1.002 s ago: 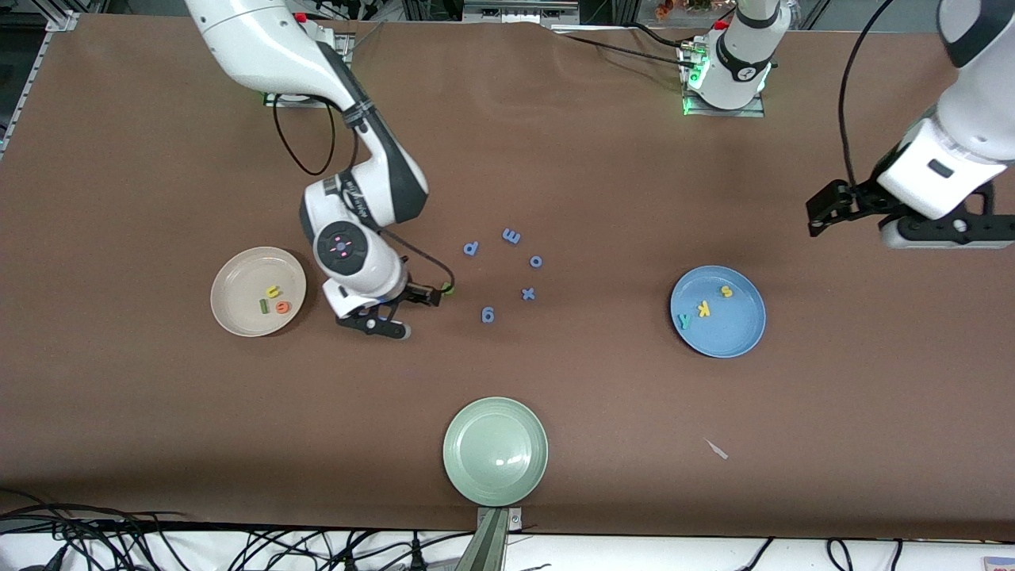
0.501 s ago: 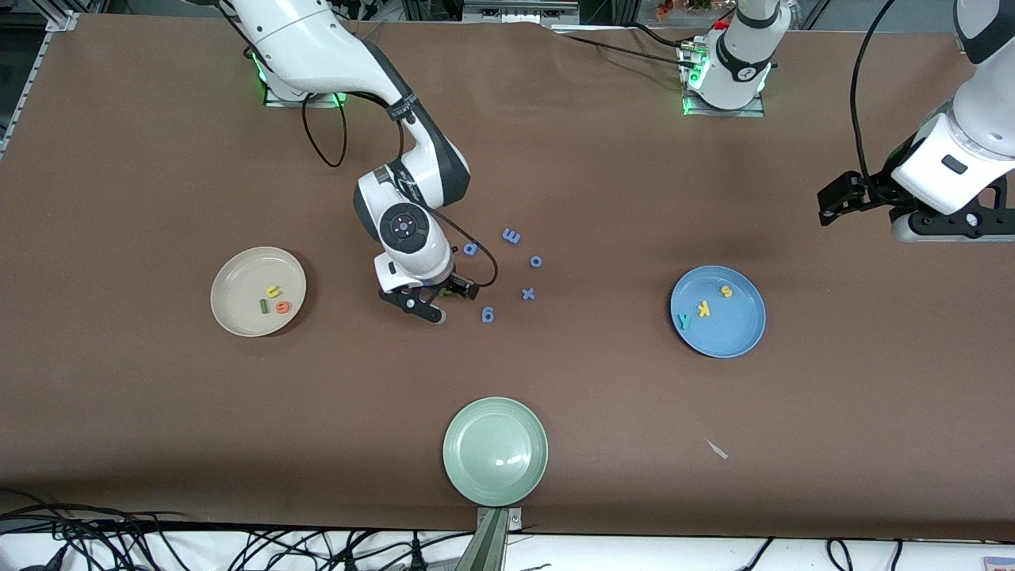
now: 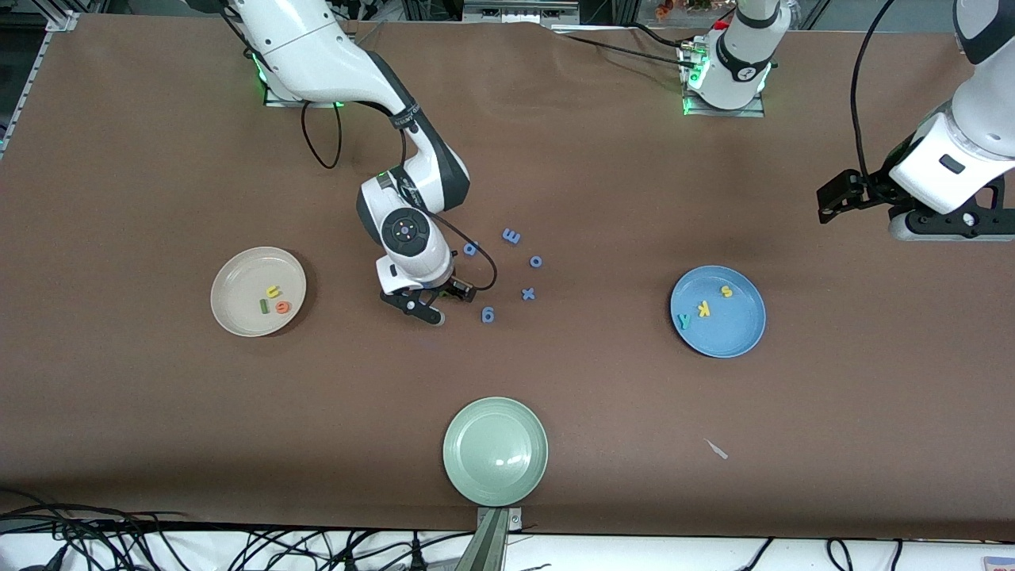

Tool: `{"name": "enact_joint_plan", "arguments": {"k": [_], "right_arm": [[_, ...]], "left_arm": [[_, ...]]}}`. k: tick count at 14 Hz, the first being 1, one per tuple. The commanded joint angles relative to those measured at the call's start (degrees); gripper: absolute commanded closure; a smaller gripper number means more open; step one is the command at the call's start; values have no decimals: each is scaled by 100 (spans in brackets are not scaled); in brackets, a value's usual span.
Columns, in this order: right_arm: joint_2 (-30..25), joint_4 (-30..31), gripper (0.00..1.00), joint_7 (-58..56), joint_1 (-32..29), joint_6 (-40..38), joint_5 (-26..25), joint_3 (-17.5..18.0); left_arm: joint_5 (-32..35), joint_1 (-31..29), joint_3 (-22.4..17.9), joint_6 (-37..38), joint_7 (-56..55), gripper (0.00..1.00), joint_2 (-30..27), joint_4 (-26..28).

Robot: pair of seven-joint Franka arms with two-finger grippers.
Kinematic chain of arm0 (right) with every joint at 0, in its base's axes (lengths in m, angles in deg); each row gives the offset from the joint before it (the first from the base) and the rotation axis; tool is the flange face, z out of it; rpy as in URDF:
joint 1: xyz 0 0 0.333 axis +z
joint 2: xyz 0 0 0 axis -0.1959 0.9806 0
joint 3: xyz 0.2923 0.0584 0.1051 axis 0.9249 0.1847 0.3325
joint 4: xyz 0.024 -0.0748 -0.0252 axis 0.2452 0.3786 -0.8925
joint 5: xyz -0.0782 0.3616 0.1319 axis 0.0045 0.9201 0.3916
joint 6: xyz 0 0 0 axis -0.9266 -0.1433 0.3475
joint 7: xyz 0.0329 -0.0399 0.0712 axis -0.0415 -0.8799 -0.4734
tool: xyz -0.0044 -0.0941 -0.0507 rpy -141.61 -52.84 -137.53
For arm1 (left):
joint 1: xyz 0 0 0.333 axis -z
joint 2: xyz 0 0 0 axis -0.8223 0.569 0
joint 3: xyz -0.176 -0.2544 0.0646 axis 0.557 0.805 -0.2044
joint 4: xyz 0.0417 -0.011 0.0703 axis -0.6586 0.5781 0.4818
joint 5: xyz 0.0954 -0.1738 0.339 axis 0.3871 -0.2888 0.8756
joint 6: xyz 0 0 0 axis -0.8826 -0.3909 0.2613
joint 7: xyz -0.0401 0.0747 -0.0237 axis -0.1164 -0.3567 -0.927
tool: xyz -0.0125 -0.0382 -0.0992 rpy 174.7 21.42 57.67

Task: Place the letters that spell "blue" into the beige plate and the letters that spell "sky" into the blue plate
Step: 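Grasp the green d with the right gripper while the left gripper withdraws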

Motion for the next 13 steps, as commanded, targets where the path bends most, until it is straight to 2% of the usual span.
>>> {"name": "enact_joint_plan", "arguments": {"k": [1,5,9,13], "right_arm": [[22,113,24,40,61,193,104,-18],[31,122,51,31,52,202,104,43],[22,183,59,22,61,184,113,61],[31,192,82,-22,52,202,113,61]], "left_arm": [[-107,73,-36,34,138,0,-56,9],[-90,64,-36,34,138,0,-65,0],[-98,38,-36,34,138,0,-65,0],[-125,38,-36,34,138,0,-65,0]]}}
